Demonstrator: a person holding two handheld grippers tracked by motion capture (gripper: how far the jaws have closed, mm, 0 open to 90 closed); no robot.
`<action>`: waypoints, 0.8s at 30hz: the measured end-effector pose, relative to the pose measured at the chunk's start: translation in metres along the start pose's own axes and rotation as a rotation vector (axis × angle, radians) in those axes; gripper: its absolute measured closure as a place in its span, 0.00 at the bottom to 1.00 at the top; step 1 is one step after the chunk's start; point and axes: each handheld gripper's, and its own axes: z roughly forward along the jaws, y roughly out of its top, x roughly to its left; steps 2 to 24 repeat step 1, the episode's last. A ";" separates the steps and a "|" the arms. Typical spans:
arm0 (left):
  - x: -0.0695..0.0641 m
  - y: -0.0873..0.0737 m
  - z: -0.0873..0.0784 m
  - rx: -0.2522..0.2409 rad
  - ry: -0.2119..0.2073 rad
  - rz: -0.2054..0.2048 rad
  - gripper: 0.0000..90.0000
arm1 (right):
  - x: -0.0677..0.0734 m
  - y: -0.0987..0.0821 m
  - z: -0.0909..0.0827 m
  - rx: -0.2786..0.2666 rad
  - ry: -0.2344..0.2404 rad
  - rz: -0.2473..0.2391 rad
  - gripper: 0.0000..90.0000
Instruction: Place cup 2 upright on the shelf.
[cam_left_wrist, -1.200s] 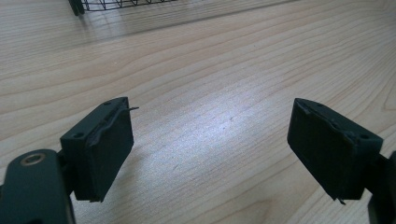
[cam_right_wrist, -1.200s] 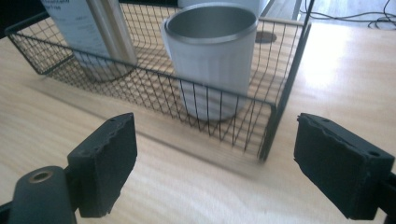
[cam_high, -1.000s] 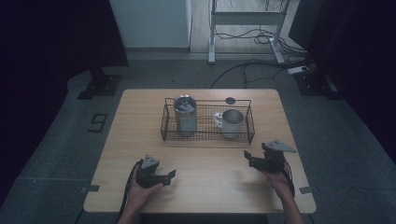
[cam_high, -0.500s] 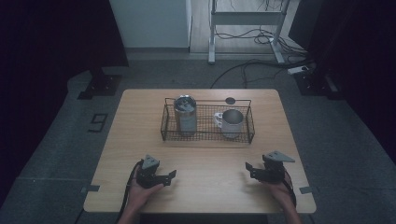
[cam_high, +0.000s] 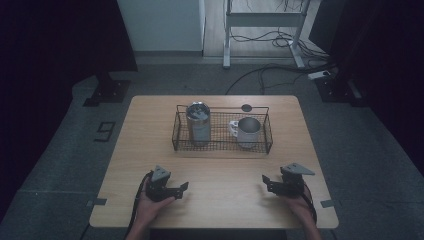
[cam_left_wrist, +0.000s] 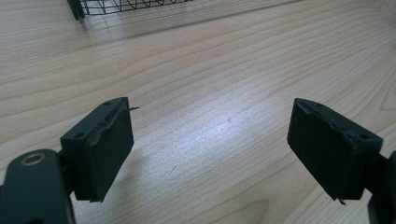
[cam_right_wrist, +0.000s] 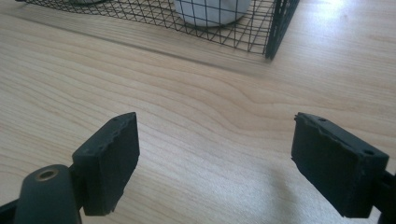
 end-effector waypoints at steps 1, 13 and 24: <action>0.000 0.000 0.000 0.002 0.000 0.001 0.16 | -0.001 -0.001 0.000 0.001 0.000 0.002 0.17; 0.000 0.000 0.000 0.002 0.000 0.001 0.16 | -0.001 -0.001 0.000 0.001 0.000 0.002 0.17; 0.000 0.000 0.000 0.002 0.000 0.001 0.16 | -0.001 -0.001 0.000 0.001 0.000 0.002 0.17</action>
